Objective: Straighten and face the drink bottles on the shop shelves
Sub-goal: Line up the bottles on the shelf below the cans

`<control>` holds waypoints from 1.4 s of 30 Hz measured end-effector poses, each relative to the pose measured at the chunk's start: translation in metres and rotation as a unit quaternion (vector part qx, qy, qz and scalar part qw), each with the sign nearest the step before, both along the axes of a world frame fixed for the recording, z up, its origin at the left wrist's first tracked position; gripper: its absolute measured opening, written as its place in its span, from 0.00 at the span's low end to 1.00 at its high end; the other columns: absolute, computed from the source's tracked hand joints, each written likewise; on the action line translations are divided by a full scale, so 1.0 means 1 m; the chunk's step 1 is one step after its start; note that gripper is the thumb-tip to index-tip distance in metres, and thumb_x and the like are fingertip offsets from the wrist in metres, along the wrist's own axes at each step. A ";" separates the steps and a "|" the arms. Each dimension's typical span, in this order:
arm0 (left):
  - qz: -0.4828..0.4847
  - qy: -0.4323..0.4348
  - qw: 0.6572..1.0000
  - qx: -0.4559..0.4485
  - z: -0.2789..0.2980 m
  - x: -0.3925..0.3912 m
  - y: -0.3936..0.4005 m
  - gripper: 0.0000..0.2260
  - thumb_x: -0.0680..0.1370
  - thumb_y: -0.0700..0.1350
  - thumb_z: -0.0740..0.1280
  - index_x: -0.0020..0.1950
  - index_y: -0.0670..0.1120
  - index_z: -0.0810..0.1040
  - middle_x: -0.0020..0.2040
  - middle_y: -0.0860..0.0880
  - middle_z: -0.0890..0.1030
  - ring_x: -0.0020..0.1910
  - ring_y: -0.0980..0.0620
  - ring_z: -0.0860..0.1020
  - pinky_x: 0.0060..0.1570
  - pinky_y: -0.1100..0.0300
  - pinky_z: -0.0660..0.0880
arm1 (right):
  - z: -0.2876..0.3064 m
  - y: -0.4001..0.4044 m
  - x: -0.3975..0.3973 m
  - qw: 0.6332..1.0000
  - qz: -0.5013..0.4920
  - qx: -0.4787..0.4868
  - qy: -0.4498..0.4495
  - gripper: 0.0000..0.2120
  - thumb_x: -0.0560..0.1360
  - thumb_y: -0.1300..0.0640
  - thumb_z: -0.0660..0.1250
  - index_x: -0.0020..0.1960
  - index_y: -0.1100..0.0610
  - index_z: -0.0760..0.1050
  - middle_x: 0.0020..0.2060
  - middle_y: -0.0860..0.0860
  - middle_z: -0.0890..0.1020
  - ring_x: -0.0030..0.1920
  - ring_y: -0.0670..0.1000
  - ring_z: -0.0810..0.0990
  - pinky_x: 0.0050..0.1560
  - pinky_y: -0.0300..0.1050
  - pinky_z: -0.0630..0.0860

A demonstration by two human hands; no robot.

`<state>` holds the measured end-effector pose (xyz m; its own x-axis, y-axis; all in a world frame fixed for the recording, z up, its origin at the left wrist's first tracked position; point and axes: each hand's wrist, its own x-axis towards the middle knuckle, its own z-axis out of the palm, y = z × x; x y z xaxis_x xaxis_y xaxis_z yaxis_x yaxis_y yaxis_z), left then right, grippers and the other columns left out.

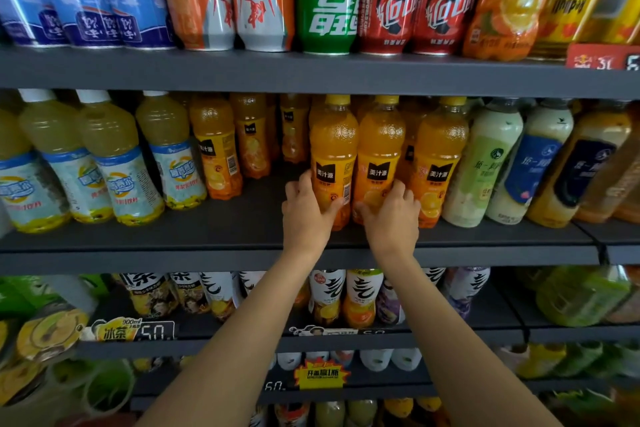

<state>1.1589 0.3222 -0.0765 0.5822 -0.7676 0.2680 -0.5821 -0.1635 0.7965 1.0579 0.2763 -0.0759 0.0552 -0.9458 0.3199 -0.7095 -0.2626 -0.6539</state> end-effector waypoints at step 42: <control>0.039 0.018 0.999 0.018 -0.017 -0.023 -0.017 0.39 0.76 0.43 0.68 0.77 0.52 0.45 0.68 0.42 0.64 0.67 0.41 0.67 0.63 0.47 0.66 | -0.002 -0.031 -0.061 0.997 -0.006 -0.021 -0.072 0.26 0.76 0.53 0.67 0.67 0.62 0.61 0.63 0.58 0.69 0.61 0.58 0.72 0.51 0.52 0.71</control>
<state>1.1357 0.3053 -0.0936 0.6500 -0.7278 0.2185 -0.5372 -0.2367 0.8096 0.9964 0.2454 -0.0783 -0.0050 -0.9321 0.3622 -0.6127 -0.2834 -0.7378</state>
